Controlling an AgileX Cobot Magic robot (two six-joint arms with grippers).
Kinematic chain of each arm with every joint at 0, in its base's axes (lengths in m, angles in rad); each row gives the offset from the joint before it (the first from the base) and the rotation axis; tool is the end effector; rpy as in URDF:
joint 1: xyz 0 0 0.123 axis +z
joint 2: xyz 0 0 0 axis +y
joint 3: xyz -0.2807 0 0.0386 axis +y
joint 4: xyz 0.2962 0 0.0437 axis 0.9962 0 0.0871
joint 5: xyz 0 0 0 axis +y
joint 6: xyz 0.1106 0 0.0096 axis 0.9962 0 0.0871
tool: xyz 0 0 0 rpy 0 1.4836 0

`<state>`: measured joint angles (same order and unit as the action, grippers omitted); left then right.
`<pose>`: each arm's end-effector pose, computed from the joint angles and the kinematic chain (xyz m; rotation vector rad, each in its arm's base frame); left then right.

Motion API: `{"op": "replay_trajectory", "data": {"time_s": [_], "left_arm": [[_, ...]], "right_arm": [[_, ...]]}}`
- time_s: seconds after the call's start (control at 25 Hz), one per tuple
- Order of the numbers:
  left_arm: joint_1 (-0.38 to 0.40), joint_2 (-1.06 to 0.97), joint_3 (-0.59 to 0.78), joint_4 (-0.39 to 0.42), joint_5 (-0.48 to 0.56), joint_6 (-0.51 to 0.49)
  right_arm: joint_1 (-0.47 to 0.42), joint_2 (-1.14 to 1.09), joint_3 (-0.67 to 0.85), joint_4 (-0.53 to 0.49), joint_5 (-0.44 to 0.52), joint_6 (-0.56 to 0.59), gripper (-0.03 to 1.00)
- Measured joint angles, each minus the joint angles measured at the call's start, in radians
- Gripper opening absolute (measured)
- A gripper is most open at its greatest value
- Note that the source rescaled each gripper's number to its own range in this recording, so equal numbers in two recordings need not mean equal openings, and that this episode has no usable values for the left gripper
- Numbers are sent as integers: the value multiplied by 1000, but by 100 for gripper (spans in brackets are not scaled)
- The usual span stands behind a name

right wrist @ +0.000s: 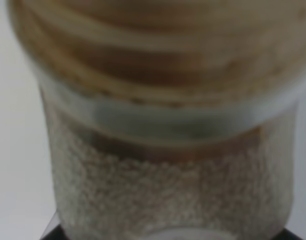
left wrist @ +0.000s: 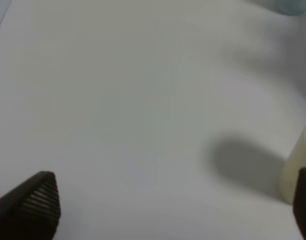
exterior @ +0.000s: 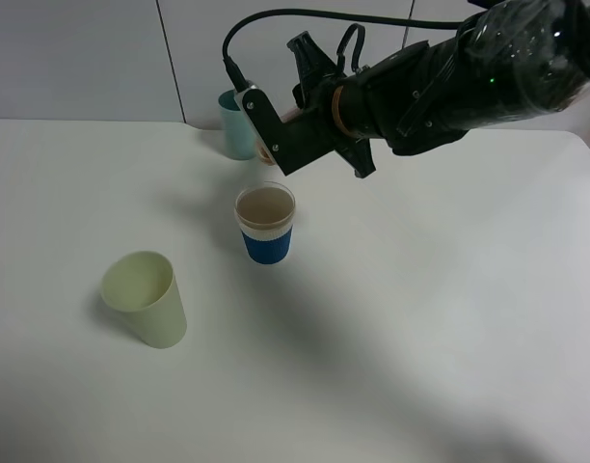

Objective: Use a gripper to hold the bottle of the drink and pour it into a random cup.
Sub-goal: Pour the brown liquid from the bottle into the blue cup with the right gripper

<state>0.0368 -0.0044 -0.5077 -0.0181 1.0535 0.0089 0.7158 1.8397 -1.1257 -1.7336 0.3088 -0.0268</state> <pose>0.0557 0.0003 0.2948 -0.0274 2.0247 0.0073 0.3638 0.2722 0.1648 -2.0773 0.9077 -0.9166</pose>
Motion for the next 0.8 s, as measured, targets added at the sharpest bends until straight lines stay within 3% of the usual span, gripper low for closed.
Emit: {"op": "replay_trajectory", "data": {"time_s": [0.8], "left_arm": [[0, 0, 0, 0, 0, 0]], "right_arm": [[1, 0, 0, 0, 0, -79, 0]]}}
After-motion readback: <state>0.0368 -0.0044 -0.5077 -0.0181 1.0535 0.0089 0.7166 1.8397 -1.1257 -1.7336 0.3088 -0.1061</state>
